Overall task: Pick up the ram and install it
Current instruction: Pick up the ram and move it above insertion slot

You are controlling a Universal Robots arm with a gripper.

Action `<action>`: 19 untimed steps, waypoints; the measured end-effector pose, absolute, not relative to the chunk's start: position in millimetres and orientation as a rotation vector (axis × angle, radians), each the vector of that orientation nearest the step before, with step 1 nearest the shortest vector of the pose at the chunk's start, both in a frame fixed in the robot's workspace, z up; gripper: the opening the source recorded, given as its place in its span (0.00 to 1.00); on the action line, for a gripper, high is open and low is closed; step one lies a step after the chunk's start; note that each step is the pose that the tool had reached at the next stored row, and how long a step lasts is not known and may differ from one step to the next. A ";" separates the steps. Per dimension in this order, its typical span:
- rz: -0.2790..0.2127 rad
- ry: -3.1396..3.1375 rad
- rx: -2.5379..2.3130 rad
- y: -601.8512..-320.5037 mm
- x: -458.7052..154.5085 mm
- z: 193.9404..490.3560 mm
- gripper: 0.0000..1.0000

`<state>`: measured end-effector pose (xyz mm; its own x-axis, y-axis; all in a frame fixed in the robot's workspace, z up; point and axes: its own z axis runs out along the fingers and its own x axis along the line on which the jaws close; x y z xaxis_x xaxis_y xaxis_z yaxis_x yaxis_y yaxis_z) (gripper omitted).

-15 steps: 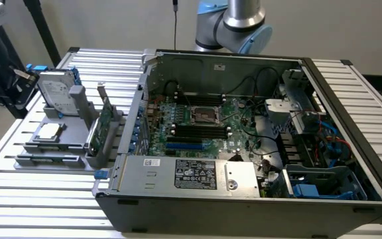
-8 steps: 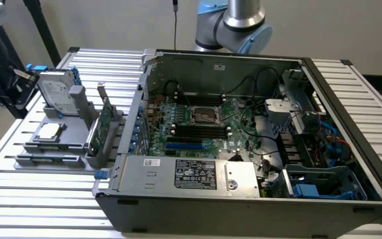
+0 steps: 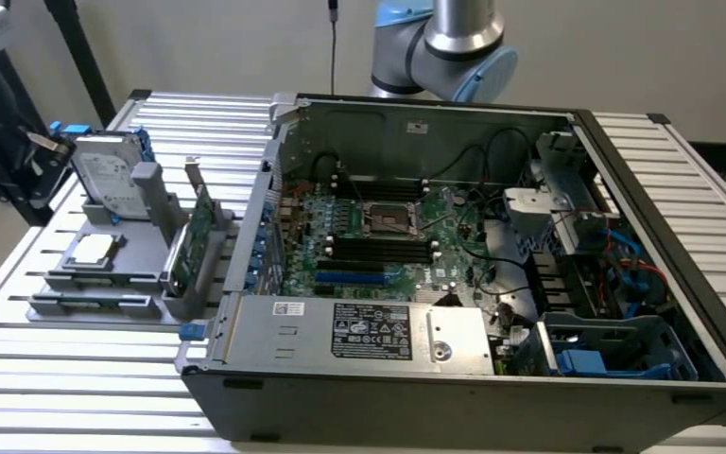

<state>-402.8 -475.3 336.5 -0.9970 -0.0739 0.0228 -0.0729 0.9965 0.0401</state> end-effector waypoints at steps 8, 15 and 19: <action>-0.058 -3.096 0.339 -475.3 -402.8 331.4 0.11; -0.056 -3.066 0.534 -475.3 -402.8 326.7 0.11; -0.054 -3.043 0.646 -475.3 -402.8 324.0 0.11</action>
